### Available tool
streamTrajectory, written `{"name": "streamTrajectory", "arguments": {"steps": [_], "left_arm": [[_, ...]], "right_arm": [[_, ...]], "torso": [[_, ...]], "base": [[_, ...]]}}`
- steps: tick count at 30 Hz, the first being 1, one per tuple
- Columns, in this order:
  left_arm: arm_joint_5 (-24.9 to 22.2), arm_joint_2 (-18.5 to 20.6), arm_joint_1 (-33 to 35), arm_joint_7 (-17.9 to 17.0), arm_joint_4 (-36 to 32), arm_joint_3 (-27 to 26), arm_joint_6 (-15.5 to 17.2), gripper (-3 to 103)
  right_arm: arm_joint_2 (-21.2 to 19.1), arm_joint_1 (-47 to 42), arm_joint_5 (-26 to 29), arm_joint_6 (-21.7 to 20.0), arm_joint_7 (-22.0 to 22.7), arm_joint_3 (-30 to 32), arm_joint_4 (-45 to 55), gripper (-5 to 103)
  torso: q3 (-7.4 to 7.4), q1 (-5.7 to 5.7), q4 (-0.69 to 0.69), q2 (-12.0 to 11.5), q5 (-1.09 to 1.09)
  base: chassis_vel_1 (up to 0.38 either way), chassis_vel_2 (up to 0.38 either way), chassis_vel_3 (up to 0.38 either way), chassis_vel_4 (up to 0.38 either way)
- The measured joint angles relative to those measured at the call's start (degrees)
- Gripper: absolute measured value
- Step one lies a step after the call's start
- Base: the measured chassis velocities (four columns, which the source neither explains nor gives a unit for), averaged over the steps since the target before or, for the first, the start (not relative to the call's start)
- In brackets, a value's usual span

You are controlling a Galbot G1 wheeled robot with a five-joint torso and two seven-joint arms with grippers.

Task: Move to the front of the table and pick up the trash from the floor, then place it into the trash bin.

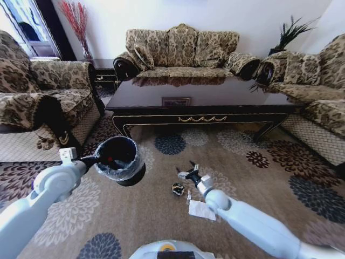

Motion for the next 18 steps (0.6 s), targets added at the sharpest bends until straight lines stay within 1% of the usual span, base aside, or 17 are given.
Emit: {"name": "streamTrajectory", "arguments": {"steps": [1, 3, 4, 5, 7, 9, 10, 12, 14, 15, 17, 18], "left_arm": [[0.0, 0.0, 0.0, 0.0, 0.0, 0.0, 0.0, 3], [-0.08, -0.68, 0.35, -0.21, -1.23, 0.0, 0.37, 3], [-0.14, -0.69, 0.37, -0.33, -1.88, 0.01, 0.52, 3], [-0.14, -0.69, 0.37, -0.33, -1.88, 0.01, 0.52, 3], [-0.38, -0.41, 0.34, -0.43, -2.53, -0.05, 0.58, 3], [-0.87, 0.56, 0.27, -0.48, -3.27, -0.8, 0.6, 3], [-0.87, 0.56, 0.27, -0.48, -3.27, -0.8, 0.6, 3], [-1.6, 1.14, 0.28, -0.49, -3.79, -1.69, 0.64, 3], [-1.79, 1.24, 0.28, -0.48, -3.89, -1.9, 0.65, 3], [-1.92, 1.31, 0.25, -0.45, -3.9, -2.05, 0.66, 3], [-1.98, 1.33, 0.1, -0.35, -3.87, -2.1, 0.66, 3], [-1.98, 1.33, 0.1, -0.35, -3.87, -2.1, 0.66, 3]], "right_arm": [[0.0, 0.0, 0.0, 0.0, 0.0, 0.0, 0.0, 100], [1.87, 3.56, 0.51, -4.12, 3.54, -6.12, -2.03, 100], [2.93, 5.23, 2.13, -6.67, 5.62, -9.15, -3.05, 100], [2.93, 5.23, 2.13, -6.67, 5.62, -9.15, -3.05, 100], [4.52, 7.05, 6.28, -9.24, 7.49, -12.19, -4.56, 100], [6.95, 9.07, 12.76, -12.98, 9.27, -15.02, -6.86, 100], [6.95, 9.07, 12.76, -12.98, 9.27, -15.02, -6.86, 100], [8.63, 10.51, 15.63, -15.17, 9.76, -16.54, -9.17, 100], [9.06, 10.91, 16.3, -15.82, 10.1, -16.89, -9.78, 100], [9.44, 11.25, 17.03, -16.43, 10.64, -17.13, -10.32, 100], [10.0, 11.83, 19.27, -18.94, 12.84, -17.23, -10.87, 100], [10.0, 11.83, 19.27, -18.94, 12.84, -17.23, -10.87, 100]], "torso": [[0.0, 0.0, 0.0, 0.0, 0.0], [0.01, 0.0, 0.0, 0.0, -0.01], [0.01, 0.0, 0.0, 0.0, -0.01], [0.01, 0.0, 0.0, 0.0, -0.01], [0.01, 0.0, 0.0, 0.0, -0.01], [0.01, 0.0, -0.01, 0.0, 0.0], [0.01, 0.0, -0.01, 0.0, 0.0], [0.01, 0.0, 0.0, 0.0, 0.0], [0.0, 0.0, 0.0, 0.0, 0.0], [0.01, 0.0, 0.0, 0.0, 0.0], [0.01, 0.0, -0.01, -0.01, 0.0], [0.01, 0.0, -0.01, -0.01, 0.0]], "base": [[0.0, 0.0, 0.0, 0.0], [0.0, 0.0, 0.0, 0.0], [0.0, 0.0, 0.0, 0.0], [0.0, 0.0, 0.0, 0.0], [0.0, 0.0, 0.0, 0.0], [0.0, 0.0, 0.0, 0.0], [0.0, 0.0, 0.0, 0.0], [0.0, 0.0, 0.0, 0.0], [0.0, 0.0, 0.0, 0.0], [0.0, 0.0, 0.0, 0.0], [0.0, 0.0, 0.0, 0.0], [0.0, 0.0, 0.0, 0.0]]}}
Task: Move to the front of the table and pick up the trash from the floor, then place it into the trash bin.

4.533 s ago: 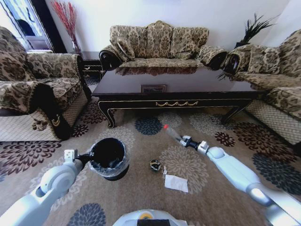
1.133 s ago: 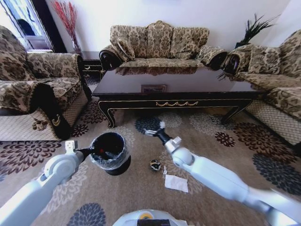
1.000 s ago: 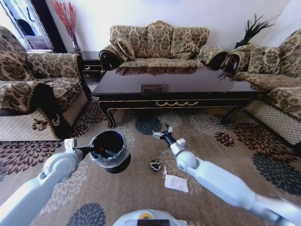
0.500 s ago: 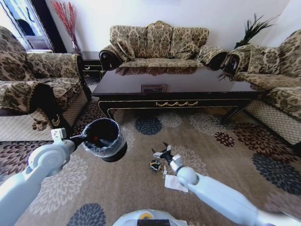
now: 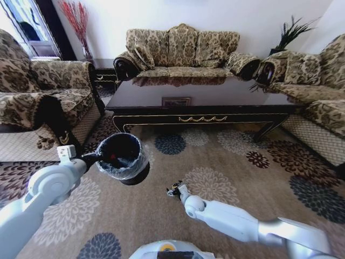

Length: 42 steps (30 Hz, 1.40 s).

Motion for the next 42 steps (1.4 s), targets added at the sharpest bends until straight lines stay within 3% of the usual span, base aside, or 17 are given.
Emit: {"name": "streamTrajectory", "arguments": {"steps": [3, 22, 33, 35, 37, 42], "left_arm": [[0.0, -0.43, -0.53, 0.19, 0.24, 0.33, 0.01, 3], [0.06, -0.58, -1.59, 0.65, 1.2, 1.61, 0.15, 3], [0.0, -0.56, -2.42, 0.97, 1.83, 2.64, 0.16, 3], [0.11, -0.56, -2.65, 1.23, 2.05, 2.87, 0.16, 3], [0.15, -0.56, -2.72, 1.31, 2.15, 2.95, 0.16, 3], [0.33, -0.61, -2.83, 1.47, 2.3, 3.19, 0.16, 3]], "right_arm": [[0.66, 0.28, 3.72, -3.87, 2.79, 0.7, -0.87, 100], [8.91, 0.66, -3.0, -4.03, -2.89, 0.52, -15.88, 100], [8.8, 0.89, -4.68, -5.26, -2.33, 0.71, -18.98, 101], [7.87, 0.7, -4.6, -6.08, -1.78, 1.05, -18.71, 93], [7.54, 0.59, -4.56, -6.28, -1.7, 1.12, -18.49, 93], [6.75, 0.11, -4.53, -6.54, -1.49, 1.37, -17.97, 71]], "torso": [[0.0, 0.0, 0.0, 0.0, 0.0], [0.0, 0.01, 0.01, 0.0, 0.0], [0.0, 0.0, 0.0, 0.0, 0.0], [0.0, 0.0, 0.0, 0.0, 0.0], [0.0, 0.0, -0.01, 0.0, 0.0], [0.0, 0.0, 0.0, 0.0, 0.0]], "base": [[0.0, 0.0, 0.0, 0.0], [0.0, 0.0, 0.0, 0.0], [0.0, 0.0, 0.0, 0.0], [0.0, 0.0, 0.0, 0.0], [0.0, 0.0, 0.0, 0.0], [0.0, 0.0, 0.0, 0.0]]}}
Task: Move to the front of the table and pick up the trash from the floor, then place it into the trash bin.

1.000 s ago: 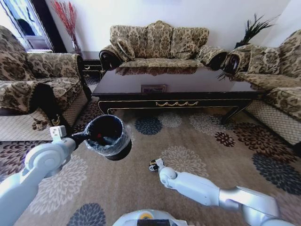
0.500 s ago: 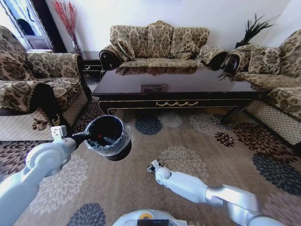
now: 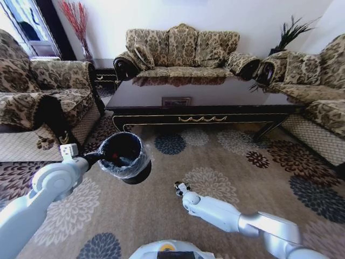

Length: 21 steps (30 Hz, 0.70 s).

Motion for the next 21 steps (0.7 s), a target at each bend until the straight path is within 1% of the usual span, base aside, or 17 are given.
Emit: {"name": "streamTrajectory", "arguments": {"steps": [1, 2, 4, 7, 8, 10, 13, 15, 16, 19, 20, 21], "left_arm": [[0.03, -0.01, 0.03, 0.02, 0.0, 0.01, 0.0, 3], [0.07, -0.01, 0.12, 0.03, 0.0, 0.01, 0.0, 3], [0.08, -0.01, 0.15, 0.03, -0.01, 0.01, 0.0, 3], [0.14, 0.01, 0.48, 0.05, -0.11, -0.11, 0.0, 3], [0.14, 0.01, 0.48, 0.05, -0.11, -0.11, 0.0, 3], [0.21, 0.04, 0.58, 0.05, -0.15, -0.24, -0.01, 3], [0.22, 0.04, 0.69, 0.08, -0.25, -0.29, -0.04, 3], [0.58, -0.08, 0.85, 0.11, -0.27, -0.23, -0.06, 3], [0.58, -0.08, 0.85, 0.11, -0.27, -0.23, -0.06, 3], [1.14, -0.4, 1.22, 0.39, -0.24, 0.22, -0.09, 3], [1.14, -0.4, 1.22, 0.39, -0.24, 0.22, -0.09, 3], [1.53, -0.53, 1.31, 0.61, -0.15, 0.58, -0.09, 3]], "right_arm": [[-0.02, -0.05, -0.04, 0.0, 0.0, 0.06, 0.01, 71], [-0.01, -0.06, -0.09, 0.0, 0.0, 0.08, 0.0, 61], [0.0, -0.06, -0.11, 0.0, -0.01, 0.08, -0.02, 61], [0.26, 0.0, -0.26, 0.12, -0.02, 0.1, -0.29, 45], [0.26, 0.0, -0.26, 0.12, -0.02, 0.1, -0.29, 45], [0.19, 0.02, -0.29, 0.23, 0.04, 0.12, -0.18, 39], [-0.26, 0.02, -0.15, 0.27, 0.25, 0.14, 0.73, 37], [-1.94, 0.02, 0.22, 0.36, 0.76, 0.69, 3.64, 37], [-1.94, 0.02, 0.22, 0.36, 0.76, 0.69, 3.64, 37], [-4.93, -0.03, 1.48, 0.4, 1.75, 2.39, 9.62, 36], [-4.93, -0.03, 1.48, 0.4, 1.75, 2.39, 9.62, 36], [-6.84, -0.2, 2.11, 0.4, 2.37, 3.51, 13.25, 36]], "torso": [[0.0, 0.0, 0.0, 0.0, 0.0], [0.0, 0.0, 0.0, 0.0, 0.0], [0.0, 0.0, 0.0, 0.0, 0.0], [0.0, 0.0, 0.0, 0.0, 0.0], [0.0, 0.0, 0.0, 0.0, 0.0], [0.0, 0.0, 0.0, 0.0, 0.0], [0.0, 0.0, 0.0, 0.0, 0.0], [0.0, 0.0, 0.0, 0.0, 0.01], [0.0, 0.0, 0.0, 0.0, 0.01], [0.0, 0.0, 0.01, 0.0, 0.01], [0.0, 0.0, 0.01, 0.0, 0.01], [0.0, 0.0, 0.01, 0.0, 0.0]], "base": [[0.0, 0.0, 0.0, 0.0], [0.0, 0.0, 0.0, 0.0], [0.0, 0.0, 0.0, 0.0], [0.0, 0.0, 0.0, 0.0], [0.0, 0.0, 0.0, 0.0], [0.0, 0.0, 0.0, 0.0], [0.0, 0.0, 0.0, 0.0], [0.0, 0.0, 0.0, 0.0], [0.0, 0.0, 0.0, 0.0], [0.0, 0.0, 0.0, 0.0], [0.0, 0.0, 0.0, 0.0], [0.0, 0.0, 0.0, 0.0]]}}
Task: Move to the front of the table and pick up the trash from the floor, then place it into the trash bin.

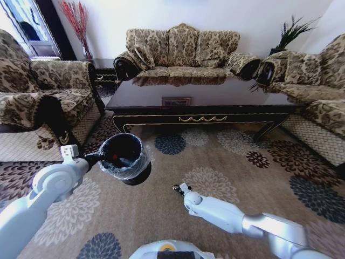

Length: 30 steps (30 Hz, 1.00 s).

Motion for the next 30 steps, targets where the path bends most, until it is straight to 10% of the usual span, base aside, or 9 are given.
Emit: {"name": "streamTrajectory", "arguments": {"steps": [13, 30], "left_arm": [[1.17, -1.23, 1.8, 0.39, -0.76, 3.02, 0.51, 3], [-0.28, -1.6, 2.04, -1.29, -1.01, 8.79, 1.65, 3]], "right_arm": [[-15.52, -5.79, -0.93, 0.53, 0.36, 16.67, 23.78, 36], [-15.44, -5.03, -6.18, 11.16, -4.77, 26.05, 34.59, 36]], "torso": [[0.0, 0.0, -0.03, 0.0, 0.02], [0.0, 0.0, -0.01, 0.0, 0.0]], "base": [[0.0, 0.0, 0.0, 0.0], [0.0, 0.0, 0.0, 0.0]]}}
